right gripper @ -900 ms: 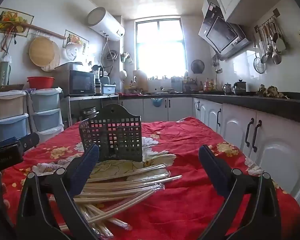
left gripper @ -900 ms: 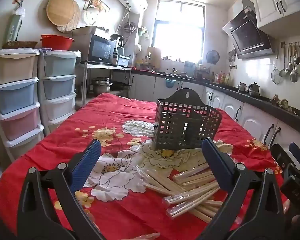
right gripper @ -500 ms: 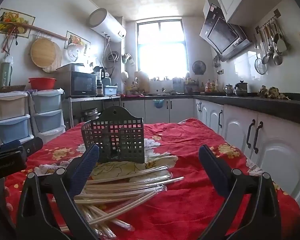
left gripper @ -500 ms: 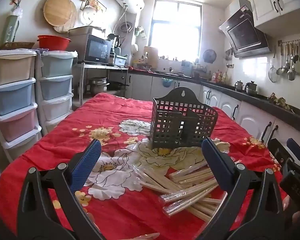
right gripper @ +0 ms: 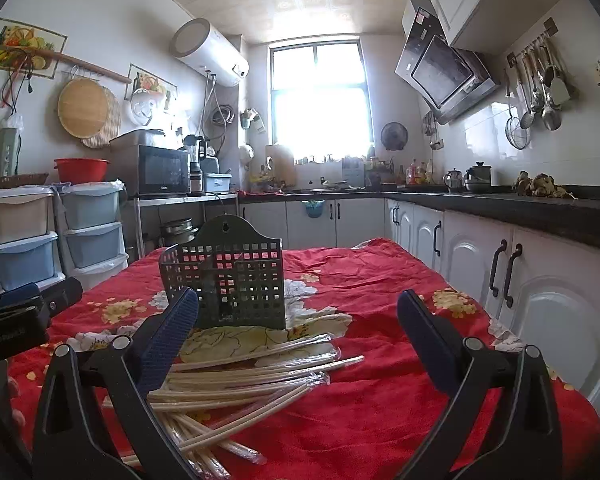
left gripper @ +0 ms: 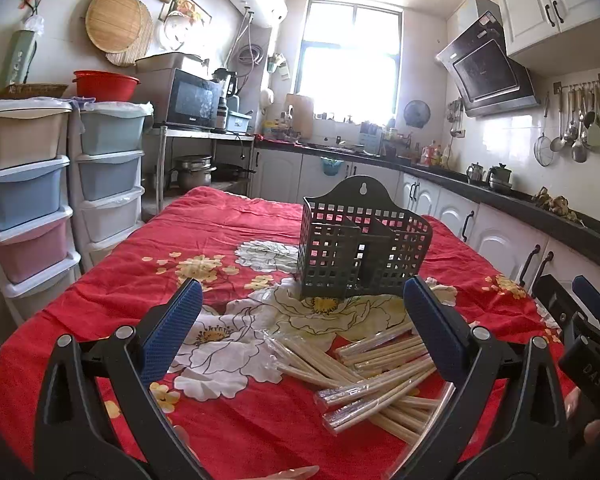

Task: Organize utensils

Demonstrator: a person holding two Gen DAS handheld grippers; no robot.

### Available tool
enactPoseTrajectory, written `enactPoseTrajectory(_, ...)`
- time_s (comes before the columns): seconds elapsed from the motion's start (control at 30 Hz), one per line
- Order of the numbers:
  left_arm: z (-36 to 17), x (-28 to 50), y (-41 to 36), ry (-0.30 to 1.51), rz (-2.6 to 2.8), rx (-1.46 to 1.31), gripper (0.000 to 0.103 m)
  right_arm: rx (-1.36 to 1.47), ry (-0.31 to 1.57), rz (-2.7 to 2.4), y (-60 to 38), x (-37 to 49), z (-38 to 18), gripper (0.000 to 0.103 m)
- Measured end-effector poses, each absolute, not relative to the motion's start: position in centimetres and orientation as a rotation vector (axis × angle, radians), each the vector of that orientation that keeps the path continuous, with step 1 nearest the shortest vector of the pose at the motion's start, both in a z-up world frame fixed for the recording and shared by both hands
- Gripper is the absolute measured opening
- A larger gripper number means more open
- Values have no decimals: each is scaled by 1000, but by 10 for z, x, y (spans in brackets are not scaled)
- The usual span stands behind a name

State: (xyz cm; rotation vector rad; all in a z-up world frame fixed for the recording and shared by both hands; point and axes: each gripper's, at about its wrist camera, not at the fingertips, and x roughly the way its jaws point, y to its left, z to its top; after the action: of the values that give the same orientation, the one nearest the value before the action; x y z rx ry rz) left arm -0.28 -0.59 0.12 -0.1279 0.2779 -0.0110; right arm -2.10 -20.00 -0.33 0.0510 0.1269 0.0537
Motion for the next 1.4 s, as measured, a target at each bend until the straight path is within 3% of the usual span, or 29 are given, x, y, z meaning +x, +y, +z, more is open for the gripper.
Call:
enactPoseTrajectory(1.03, 1, -3, 0, 280, -6, -135, 93, 37, 122, 67, -198, -24, 1, 97)
enactPoseTrajectory(1.4, -5, 7, 22, 355, 44, -180, 93, 13, 200, 162, -184, -12, -3, 97)
